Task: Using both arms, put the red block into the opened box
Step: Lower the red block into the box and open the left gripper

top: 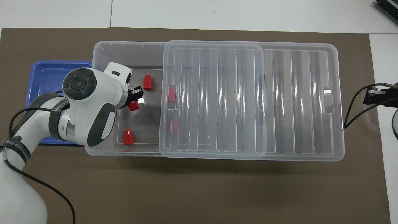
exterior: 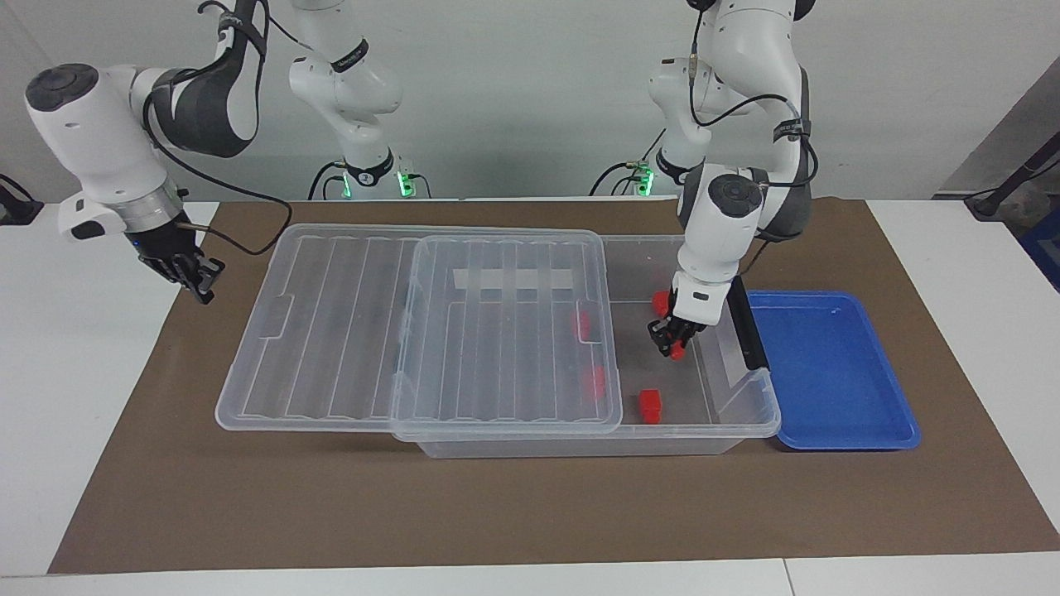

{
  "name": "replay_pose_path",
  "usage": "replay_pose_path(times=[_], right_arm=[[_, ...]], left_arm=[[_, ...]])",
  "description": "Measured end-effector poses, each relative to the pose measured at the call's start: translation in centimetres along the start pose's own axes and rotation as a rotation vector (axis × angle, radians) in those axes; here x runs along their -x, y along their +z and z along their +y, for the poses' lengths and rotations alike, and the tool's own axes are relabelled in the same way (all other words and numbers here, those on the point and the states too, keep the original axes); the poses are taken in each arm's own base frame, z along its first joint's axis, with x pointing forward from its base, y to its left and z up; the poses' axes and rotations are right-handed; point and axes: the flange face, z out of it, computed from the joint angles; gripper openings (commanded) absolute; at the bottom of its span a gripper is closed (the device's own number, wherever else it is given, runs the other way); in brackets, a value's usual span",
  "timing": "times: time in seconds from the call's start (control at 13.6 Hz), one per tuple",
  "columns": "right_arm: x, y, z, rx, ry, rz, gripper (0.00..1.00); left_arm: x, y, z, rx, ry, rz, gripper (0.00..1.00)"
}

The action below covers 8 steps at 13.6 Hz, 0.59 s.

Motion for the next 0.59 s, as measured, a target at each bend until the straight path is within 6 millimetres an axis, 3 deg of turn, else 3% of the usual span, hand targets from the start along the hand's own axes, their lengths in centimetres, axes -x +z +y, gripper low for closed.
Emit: replay_pose_path(times=[0.22, 0.44, 0.51, 0.59], right_arm=[[0.2, 1.6, -0.1, 0.0, -0.003, -0.004, 0.0], [0.4, 2.1, -0.4, 0.0, -0.009, -0.012, 0.0], [0.5, 2.3, -0.4, 0.0, -0.009, -0.017, 0.0], [0.6, 2.5, -0.4, 0.001, -0.009, -0.021, 0.0]], left_arm=[[1.2, 2.7, 0.4, 0.001, 0.018, -0.004, 0.16], [1.5, 4.4, 1.1, 0.013, 0.029, 0.005, 0.17], [1.5, 4.8, 1.1, 0.014, 0.029, 0.006, 0.27], [1.5, 4.9, 1.1, 0.015, 0.028, 0.008, 0.46]])
